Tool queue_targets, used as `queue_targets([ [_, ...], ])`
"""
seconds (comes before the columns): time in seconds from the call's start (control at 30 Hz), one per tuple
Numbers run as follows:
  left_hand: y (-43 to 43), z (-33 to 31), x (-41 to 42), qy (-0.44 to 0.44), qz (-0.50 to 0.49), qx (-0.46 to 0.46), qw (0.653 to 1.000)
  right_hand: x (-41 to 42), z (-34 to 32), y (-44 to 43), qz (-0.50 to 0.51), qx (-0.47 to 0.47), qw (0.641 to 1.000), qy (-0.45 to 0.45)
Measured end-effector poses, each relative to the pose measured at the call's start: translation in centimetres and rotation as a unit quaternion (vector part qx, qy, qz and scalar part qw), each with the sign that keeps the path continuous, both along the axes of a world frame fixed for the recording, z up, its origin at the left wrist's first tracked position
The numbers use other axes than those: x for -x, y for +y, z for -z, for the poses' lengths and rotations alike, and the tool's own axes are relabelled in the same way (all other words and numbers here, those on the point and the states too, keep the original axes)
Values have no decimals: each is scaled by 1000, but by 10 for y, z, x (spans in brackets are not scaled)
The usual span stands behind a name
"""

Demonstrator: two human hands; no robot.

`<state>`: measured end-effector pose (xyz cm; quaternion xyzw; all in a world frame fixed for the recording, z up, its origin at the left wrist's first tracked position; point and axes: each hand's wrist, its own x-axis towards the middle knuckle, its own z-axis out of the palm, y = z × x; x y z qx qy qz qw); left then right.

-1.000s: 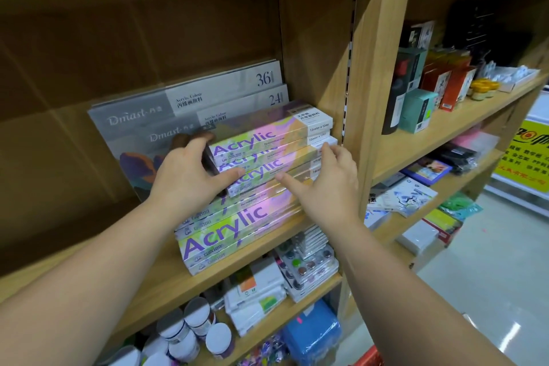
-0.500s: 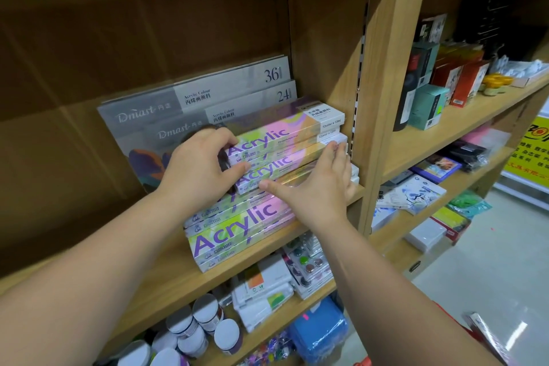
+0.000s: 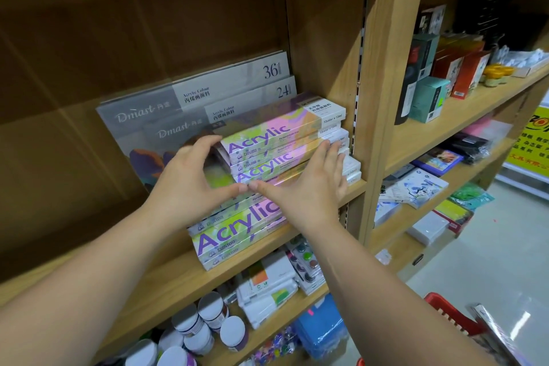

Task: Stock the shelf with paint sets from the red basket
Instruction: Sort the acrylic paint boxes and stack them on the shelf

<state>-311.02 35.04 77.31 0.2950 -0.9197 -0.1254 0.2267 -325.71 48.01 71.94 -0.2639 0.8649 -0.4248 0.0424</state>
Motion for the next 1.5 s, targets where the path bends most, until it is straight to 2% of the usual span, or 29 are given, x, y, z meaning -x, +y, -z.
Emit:
queue_targets([
  [0.27, -1, 5, 4, 49, 11, -147, 988, 12, 4, 4, 2, 17, 1000, -4],
  [0.5, -2, 1, 14, 64, 38, -209, 975, 27, 8, 8, 13, 16, 1000, -20],
  [0.67, -7, 0, 16, 64, 19, -229, 971, 30, 5, 8, 20, 20, 999, -22],
  [0.83, -5, -5, 11, 57, -68, -213, 973, 25, 8, 9, 6, 35, 999, 2],
  [1.13, 8, 0, 20, 103, -3, -298, 949, 34, 7, 10, -3, 25, 1000, 3],
  [1.23, 6, -2, 19, 97, -13, -268, 959, 32, 5, 11, -5, 41, 999, -4],
  [1.37, 9, -8, 15, 98, -55, -168, 979, 29, 6, 10, -8, 45, 999, -6],
  [1.5, 19, -8, 15, 84, -35, -70, 993, 31, 11, 12, -17, 49, 999, -3],
])
